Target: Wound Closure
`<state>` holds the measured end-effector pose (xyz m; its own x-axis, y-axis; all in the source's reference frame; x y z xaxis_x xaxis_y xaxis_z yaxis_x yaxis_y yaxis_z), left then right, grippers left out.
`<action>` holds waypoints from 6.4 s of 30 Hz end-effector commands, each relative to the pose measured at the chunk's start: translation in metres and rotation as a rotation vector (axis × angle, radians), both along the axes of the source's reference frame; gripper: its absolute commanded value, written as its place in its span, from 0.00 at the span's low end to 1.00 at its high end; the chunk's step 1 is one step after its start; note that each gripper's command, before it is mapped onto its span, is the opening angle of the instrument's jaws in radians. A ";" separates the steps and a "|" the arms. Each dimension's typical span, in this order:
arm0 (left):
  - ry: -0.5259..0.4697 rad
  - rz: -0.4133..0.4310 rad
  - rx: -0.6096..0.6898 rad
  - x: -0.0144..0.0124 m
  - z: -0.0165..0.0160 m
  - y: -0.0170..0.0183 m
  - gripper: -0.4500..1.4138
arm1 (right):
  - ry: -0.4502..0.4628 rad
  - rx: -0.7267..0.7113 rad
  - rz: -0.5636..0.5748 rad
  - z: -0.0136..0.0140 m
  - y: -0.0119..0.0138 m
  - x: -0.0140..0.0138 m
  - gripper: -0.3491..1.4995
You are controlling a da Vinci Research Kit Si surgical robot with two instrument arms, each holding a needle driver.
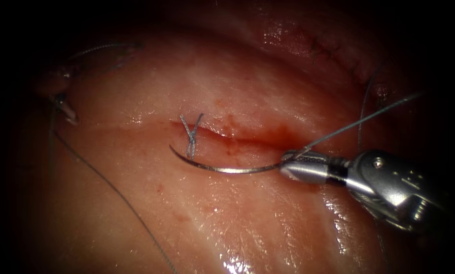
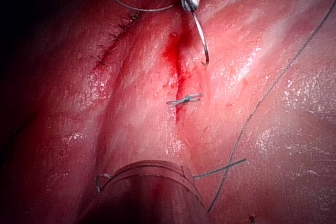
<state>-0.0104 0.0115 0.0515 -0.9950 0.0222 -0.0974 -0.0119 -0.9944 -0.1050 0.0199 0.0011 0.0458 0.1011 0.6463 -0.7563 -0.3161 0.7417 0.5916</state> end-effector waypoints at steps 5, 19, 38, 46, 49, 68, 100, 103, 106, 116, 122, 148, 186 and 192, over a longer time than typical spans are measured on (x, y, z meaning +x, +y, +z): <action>0.066 0.056 -0.095 -0.0003 0.0006 0.0027 0.71 | 0.003 0.003 -0.002 0.0004 -0.0005 0.0007 0.00; -0.161 0.056 0.298 -0.0044 0.0035 -0.0050 0.00 | -0.002 -0.006 -0.005 0.0005 -0.0002 0.0008 0.00; -0.787 -0.365 0.512 -0.0059 -0.0032 -0.0084 0.68 | -0.038 -0.237 -0.140 -0.0009 0.0025 0.0001 0.00; -0.909 -0.399 0.600 -0.0119 -0.0055 -0.0052 0.75 | -0.098 -0.350 -0.273 -0.0024 0.0017 0.0012 0.00; -0.955 -0.431 0.570 -0.0129 -0.0052 -0.0049 0.75 | -0.064 -0.350 -0.219 -0.0030 0.0016 0.0010 0.00; -1.304 -0.372 0.311 -0.0147 -0.0042 -0.0048 0.62 | 0.081 -0.220 0.068 -0.0025 0.0018 0.0003 0.00; -1.378 -0.420 0.244 -0.0136 -0.0054 -0.0055 0.00 | 0.075 -0.202 0.105 -0.0017 0.0016 0.0029 0.68; -1.365 -0.443 0.177 -0.0133 -0.0053 -0.0058 0.00 | 0.076 -0.194 0.121 -0.0016 0.0016 0.0034 0.80; -1.386 -0.442 0.096 -0.0131 -0.0051 -0.0064 0.00 | 0.061 -0.162 0.154 -0.0012 0.0015 0.0035 0.88; -1.367 -0.411 -0.275 -0.0140 -0.0021 -0.0094 0.00 | 0.126 0.058 0.375 0.0005 0.0007 0.0036 0.82; -1.396 -0.371 -0.391 -0.0145 0.0000 -0.0110 0.00 | 0.129 0.175 0.508 0.0022 0.0027 0.0045 0.80; -1.364 -0.331 -0.508 -0.0134 0.0000 -0.0112 0.00 | 0.191 0.208 0.641 0.0028 -0.0011 0.0073 0.72; -1.354 -0.337 -0.516 -0.0133 -0.0001 -0.0113 0.00 | 0.267 0.164 0.776 0.0038 -0.0011 0.0085 0.09; -1.354 -0.337 -0.516 -0.0133 -0.0001 -0.0113 0.00 | 0.277 0.153 0.792 0.0042 -0.0014 0.0084 0.00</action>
<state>-0.0232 0.0007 0.0508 -0.1026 -0.1008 -0.9896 -0.4286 -0.8933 0.1354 0.0276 0.0002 0.0495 -0.5995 0.5417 -0.5892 -0.5385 0.2715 0.7977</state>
